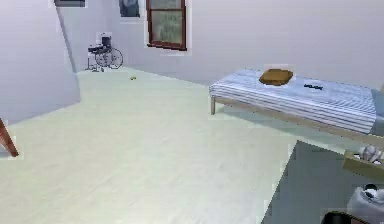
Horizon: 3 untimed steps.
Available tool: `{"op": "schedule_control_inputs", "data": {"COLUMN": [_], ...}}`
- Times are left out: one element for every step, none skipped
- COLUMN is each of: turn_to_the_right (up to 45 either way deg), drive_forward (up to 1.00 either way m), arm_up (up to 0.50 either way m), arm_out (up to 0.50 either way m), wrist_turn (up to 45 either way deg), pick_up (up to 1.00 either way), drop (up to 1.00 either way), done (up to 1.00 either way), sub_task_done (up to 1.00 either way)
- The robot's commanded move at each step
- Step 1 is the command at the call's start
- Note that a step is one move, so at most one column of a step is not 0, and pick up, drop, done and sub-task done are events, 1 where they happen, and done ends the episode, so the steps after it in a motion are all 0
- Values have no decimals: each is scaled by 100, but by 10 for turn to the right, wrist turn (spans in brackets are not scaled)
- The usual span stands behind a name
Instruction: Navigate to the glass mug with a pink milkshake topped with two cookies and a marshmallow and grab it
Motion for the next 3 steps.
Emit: {"op": "schedule_control_inputs", "data": {"turn_to_the_right": [450,390,0], "drive_forward": [0,0,35], "arm_up": [0,0,0], "arm_out": [0,0,0], "wrist_turn": [0,0,0], "pick_up": [0,0,0], "drop": [0,0,0], "done": [0,0,0], "sub_task_done": [0,0,0]}}
